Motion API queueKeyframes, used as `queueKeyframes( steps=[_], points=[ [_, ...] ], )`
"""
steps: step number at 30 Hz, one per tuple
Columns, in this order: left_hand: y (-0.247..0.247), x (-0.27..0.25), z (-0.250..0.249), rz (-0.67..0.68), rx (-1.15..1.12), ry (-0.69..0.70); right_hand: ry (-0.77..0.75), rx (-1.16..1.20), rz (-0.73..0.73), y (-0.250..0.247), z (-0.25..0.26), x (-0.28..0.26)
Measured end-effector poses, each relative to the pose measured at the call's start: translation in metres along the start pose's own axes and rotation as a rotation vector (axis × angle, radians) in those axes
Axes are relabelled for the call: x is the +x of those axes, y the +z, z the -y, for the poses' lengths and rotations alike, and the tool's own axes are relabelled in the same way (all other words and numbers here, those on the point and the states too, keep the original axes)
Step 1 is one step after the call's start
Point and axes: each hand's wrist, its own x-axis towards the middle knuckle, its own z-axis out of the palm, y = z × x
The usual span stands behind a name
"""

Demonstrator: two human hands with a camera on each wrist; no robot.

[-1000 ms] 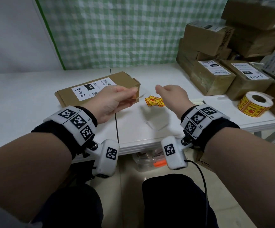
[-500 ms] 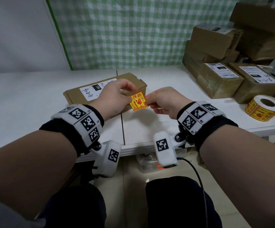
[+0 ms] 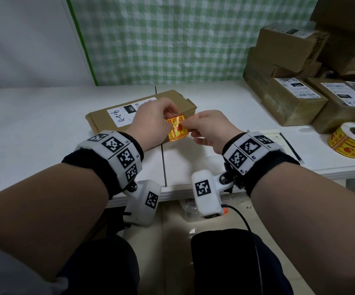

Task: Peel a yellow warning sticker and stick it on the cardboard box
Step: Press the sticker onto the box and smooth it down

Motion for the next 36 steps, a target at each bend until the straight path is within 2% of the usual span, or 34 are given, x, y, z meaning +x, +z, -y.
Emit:
queueKeyframes(
  steps=[4,7,12,15,18,24,36],
  points=[
    [0.000,0.000,0.003,0.055,-0.038,-0.003,-0.004,-0.074,-0.016,0.004,-0.004,0.007],
    [-0.004,0.002,0.005,0.088,0.027,0.009,0.004,-0.124,-0.038,0.005,-0.009,0.012],
    [-0.016,0.010,0.013,-0.058,0.105,0.033,0.019,-0.197,-0.048,0.004,-0.016,0.020],
    [-0.018,0.016,0.021,0.028,0.346,-0.101,0.007,-0.205,-0.022,0.008,-0.017,0.025],
    [-0.016,0.019,0.028,0.162,0.405,-0.205,-0.036,-0.243,-0.031,0.016,-0.017,0.032],
    [-0.014,0.021,0.033,0.187,0.338,-0.237,-0.098,-0.278,-0.096,0.027,-0.019,0.047],
    [-0.011,0.019,0.033,0.189,0.470,-0.204,-0.095,-0.282,-0.138,0.035,-0.021,0.053]
  ],
)
